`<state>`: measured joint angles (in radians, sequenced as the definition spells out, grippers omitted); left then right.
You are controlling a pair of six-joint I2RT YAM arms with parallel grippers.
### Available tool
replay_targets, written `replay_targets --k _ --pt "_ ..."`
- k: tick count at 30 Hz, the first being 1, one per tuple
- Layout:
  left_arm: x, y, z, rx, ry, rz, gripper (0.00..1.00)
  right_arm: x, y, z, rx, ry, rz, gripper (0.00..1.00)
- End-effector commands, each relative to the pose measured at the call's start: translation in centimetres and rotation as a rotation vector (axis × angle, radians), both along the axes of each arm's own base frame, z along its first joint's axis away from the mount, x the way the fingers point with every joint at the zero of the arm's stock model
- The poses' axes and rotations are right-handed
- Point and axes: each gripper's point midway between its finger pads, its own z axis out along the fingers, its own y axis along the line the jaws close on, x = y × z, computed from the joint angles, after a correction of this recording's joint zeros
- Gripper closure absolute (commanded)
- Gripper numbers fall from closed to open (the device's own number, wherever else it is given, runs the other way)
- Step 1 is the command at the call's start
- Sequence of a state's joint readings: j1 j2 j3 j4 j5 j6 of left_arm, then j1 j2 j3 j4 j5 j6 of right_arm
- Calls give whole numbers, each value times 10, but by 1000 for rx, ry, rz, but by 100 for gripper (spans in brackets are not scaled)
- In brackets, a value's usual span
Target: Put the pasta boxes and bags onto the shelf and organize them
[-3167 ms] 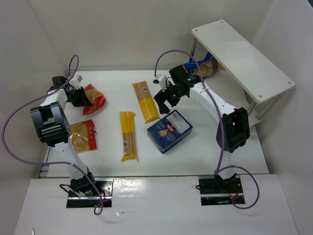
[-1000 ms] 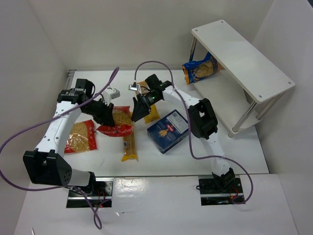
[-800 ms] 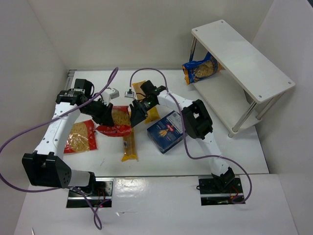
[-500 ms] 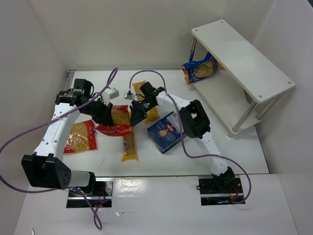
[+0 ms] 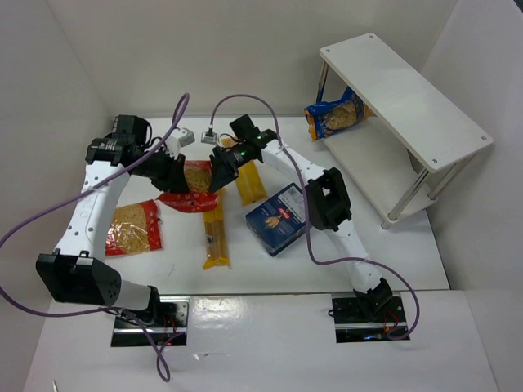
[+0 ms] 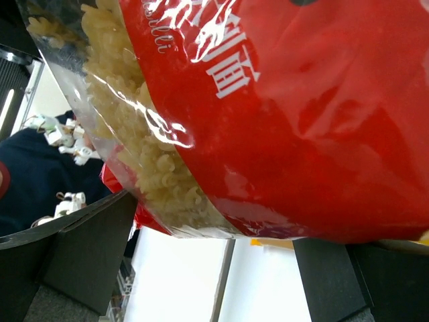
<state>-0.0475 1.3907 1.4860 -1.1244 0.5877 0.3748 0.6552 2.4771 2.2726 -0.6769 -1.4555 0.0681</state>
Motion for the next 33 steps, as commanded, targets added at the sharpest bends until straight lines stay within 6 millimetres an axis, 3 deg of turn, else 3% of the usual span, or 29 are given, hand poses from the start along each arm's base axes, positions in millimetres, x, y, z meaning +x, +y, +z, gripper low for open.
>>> replay_targets --k 1,6,10,15,23,29,32,33 --pt "42 -21 55 -125 -215 -49 100 -25 1 48 144 21 149 1" --pt "60 -27 87 -161 -284 -70 100 -19 0 54 146 13 143 1" --pt "67 -31 89 -184 -276 -79 100 -7 -11 73 164 -19 114 1" --pt "65 -37 89 -222 -262 -107 100 -7 -21 105 199 -75 100 1" --pt "62 -54 51 -202 -186 -140 100 -18 -30 144 259 -164 105 1" --pt "60 -56 31 -197 -145 -135 100 -12 -36 148 268 -182 88 3" --pt "62 -56 32 -198 -154 -136 100 -12 -36 148 268 -182 88 13" --pt "63 -56 29 -197 -145 -135 100 -14 -37 152 273 -188 88 24"
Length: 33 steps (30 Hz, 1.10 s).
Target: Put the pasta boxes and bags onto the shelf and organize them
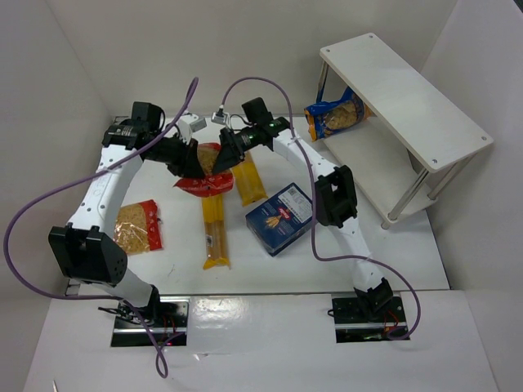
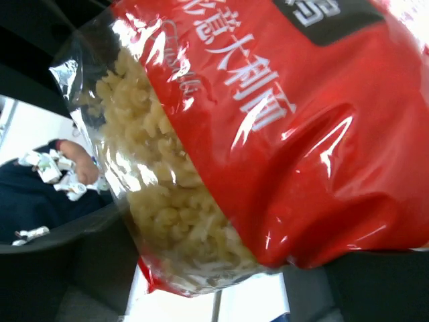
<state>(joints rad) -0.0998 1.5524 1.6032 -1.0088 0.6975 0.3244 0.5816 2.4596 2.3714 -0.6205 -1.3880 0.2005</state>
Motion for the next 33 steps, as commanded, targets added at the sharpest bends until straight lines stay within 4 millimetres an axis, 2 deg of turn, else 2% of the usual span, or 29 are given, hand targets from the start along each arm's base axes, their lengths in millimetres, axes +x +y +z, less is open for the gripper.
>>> replay_targets --k 1,3,4,5,6,7,8,10,11,12,13,14,18,20,24,27,29,30,32,33 --pt "17 -17 19 -76 -115 -52 100 -59 -22 114 256 -145 228 31" --pt "18 -16 18 -67 -116 -46 100 -59 -22 114 262 -154 229 55" --pt "20 -14 17 -53 -117 -36 100 -59 -22 111 257 -145 228 88" --pt "22 -12 18 -41 -121 -18 98 -58 -22 111 262 -152 228 100" --pt "24 -9 17 -27 -122 -8 74 -53 -25 109 261 -155 216 100" --pt "25 -7 15 -10 -124 5 57 -49 -29 110 259 -154 204 100" --pt "26 0 12 29 -132 34 44 -44 -31 112 252 -171 177 100" --pt "24 11 6 83 -118 85 17 -32 -35 104 227 -168 128 100" --pt "25 17 4 111 -132 108 13 -19 -42 104 210 -181 75 100" --pt "28 33 5 155 -157 170 10 -9 -45 98 195 -183 42 100" --pt "28 41 -3 172 -144 209 6 -3 -49 94 175 -178 7 100" --pt "26 59 -2 193 -150 262 0 12 -57 92 151 -192 -56 100" --pt "23 102 -6 222 -155 410 0 34 -70 82 98 -280 -164 100" --pt "24 116 -7 228 -163 463 0 34 -72 85 74 -320 -190 100" --pt "18 150 -18 268 -156 576 0 52 -81 96 -19 -523 -303 100" --pt "13 163 -29 294 -143 638 0 68 -89 95 -120 -643 -397 100" --pt "10 171 -38 312 -132 662 0 86 -100 90 -209 -727 -474 100" --pt "10 170 -37 305 -141 670 0 83 -102 98 -226 -765 -491 100" --pt "7 175 -47 315 -122 684 0 94 -110 91 -330 -851 -546 100" --pt "9 178 -46 309 -127 701 0 97 -113 90 -367 -886 -564 100"
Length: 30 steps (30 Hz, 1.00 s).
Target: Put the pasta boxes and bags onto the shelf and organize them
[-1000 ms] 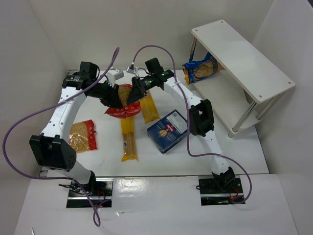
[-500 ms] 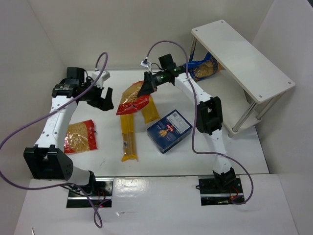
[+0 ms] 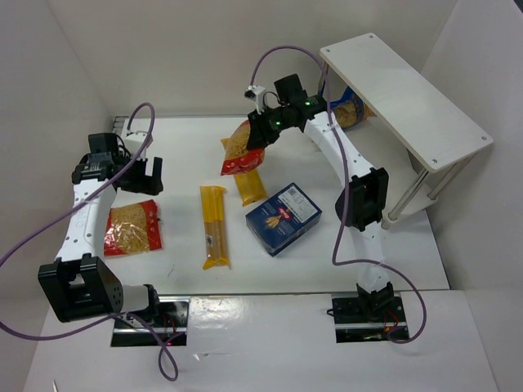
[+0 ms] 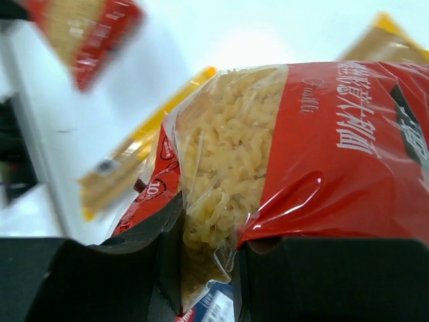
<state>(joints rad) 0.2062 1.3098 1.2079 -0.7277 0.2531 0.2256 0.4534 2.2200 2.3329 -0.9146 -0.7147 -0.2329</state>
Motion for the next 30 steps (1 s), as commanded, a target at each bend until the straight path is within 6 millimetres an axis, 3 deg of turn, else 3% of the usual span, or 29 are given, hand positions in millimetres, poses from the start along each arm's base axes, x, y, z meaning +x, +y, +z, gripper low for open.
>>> replay_targets --k 1,4,5,7,8,10,16,18,19,24,30 --pt "7 12 12 19 -81 67 0 11 -23 87 -101 -380 -116 100" --pt "7 18 6 14 -80 93 0 9 -32 88 -175 -431 -174 100" --pt "7 18 6 14 -80 93 0 12 -39 76 -243 -436 -223 100" --pt "6 21 1 8 -77 109 0 13 -52 83 -290 -481 -295 100" --pt "7 19 1 0 -79 102 0 11 -57 68 -322 -460 -300 100" --pt "7 21 -1 -7 -82 106 0 10 -66 67 -338 -462 -348 100" --pt "5 22 -10 -14 -82 109 0 3 -119 41 -510 -493 -508 100" --pt "5 21 -12 -21 -83 103 0 4 -139 46 -573 -538 -586 100" --pt "5 21 -13 -21 -83 103 0 7 -145 38 -610 -548 -600 100" --pt "0 21 -17 -28 -82 106 0 14 -184 45 -727 -616 -725 100" --pt "-3 24 -18 -35 -84 117 0 22 -202 59 -808 -708 -798 100"
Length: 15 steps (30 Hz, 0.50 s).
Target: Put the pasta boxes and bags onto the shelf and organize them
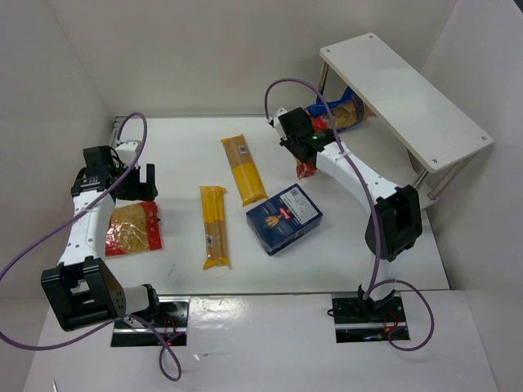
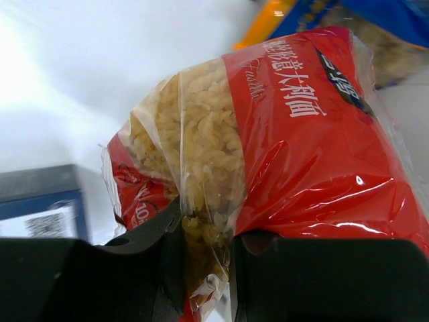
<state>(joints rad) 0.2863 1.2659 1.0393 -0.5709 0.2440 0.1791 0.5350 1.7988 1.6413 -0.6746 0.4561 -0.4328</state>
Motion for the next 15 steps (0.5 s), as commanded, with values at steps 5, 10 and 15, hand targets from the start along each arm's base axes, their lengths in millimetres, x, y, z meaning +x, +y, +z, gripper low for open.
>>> replay_targets --k 5,10,15 --pt "0 -1 12 -22 -63 -1 0 24 -40 100 -125 -372 -144 100" --pt "-1 4 13 -29 -66 12 0 24 -60 97 -268 -390 -176 100" --pt "-3 5 12 -35 -68 16 0 27 -79 103 -376 -421 -213 100"
